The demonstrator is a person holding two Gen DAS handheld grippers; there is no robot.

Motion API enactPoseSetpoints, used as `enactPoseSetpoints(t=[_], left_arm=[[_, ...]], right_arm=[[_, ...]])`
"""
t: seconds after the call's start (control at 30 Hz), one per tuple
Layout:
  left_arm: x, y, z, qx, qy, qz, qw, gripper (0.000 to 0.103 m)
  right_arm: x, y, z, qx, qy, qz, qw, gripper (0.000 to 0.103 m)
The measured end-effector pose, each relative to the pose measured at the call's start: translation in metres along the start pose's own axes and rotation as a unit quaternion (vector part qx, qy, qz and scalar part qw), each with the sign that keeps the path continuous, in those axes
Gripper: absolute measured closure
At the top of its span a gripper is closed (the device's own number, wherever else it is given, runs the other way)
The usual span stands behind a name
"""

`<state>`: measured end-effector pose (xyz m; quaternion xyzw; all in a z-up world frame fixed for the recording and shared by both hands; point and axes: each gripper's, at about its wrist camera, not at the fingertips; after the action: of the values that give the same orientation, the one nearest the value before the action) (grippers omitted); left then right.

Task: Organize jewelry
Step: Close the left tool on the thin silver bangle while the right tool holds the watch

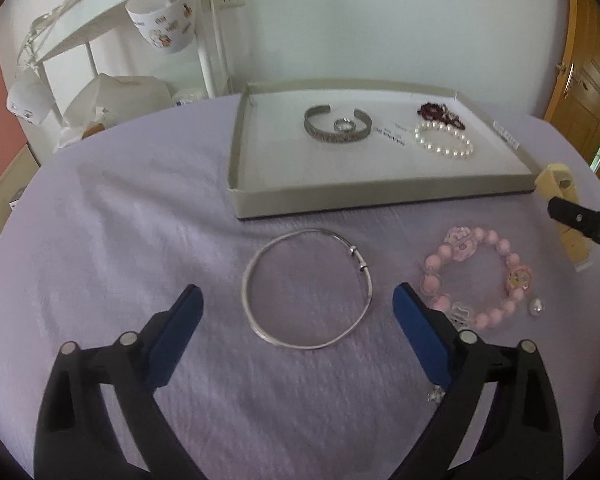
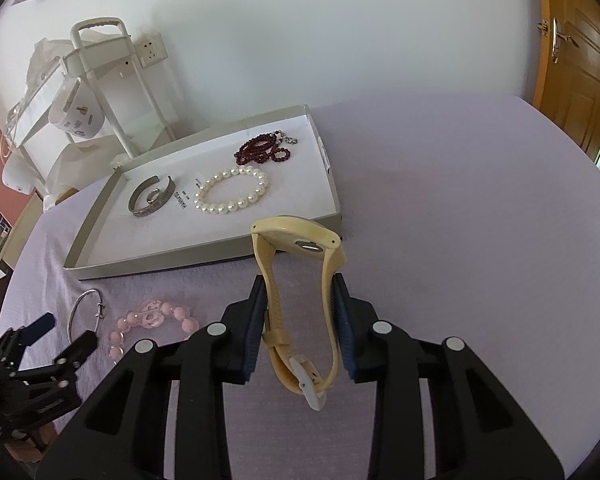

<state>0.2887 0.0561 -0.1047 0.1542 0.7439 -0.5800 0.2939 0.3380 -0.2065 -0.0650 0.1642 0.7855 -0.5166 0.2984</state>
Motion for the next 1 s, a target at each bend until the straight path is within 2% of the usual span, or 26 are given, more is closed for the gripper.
enactPoseSetpoints(t=[0.27,0.47,1.0], left_arm=[[-0.008,0.010,0.002,0.003,-0.016,-0.015,0.9998,0.018],[-0.007,0.004,0.006,0.006,-0.008,-0.005,0.9999,0.033],[-0.001,-0.005,-0.004,-0.013,0.002,0.007,0.9999,0.034]], right_arm=[[-0.002,-0.005,-0.001,-0.011,-0.001,0.004,1.000,0.069],[-0.001,-0.008,-0.002,-0.017,0.000,0.007,1.000,0.069],[0.000,-0.017,-0.009,-0.030,-0.016,0.010,0.999,0.069]])
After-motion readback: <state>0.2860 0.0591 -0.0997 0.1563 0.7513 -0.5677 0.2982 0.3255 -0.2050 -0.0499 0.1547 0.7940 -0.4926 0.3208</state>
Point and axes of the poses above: each gripper's, at about its wrist camera, not at the fingertips, and y roughly the way its jaws point, z to its right, x to its underside, and after that the axes turned 9 degrees about -x, right-handed
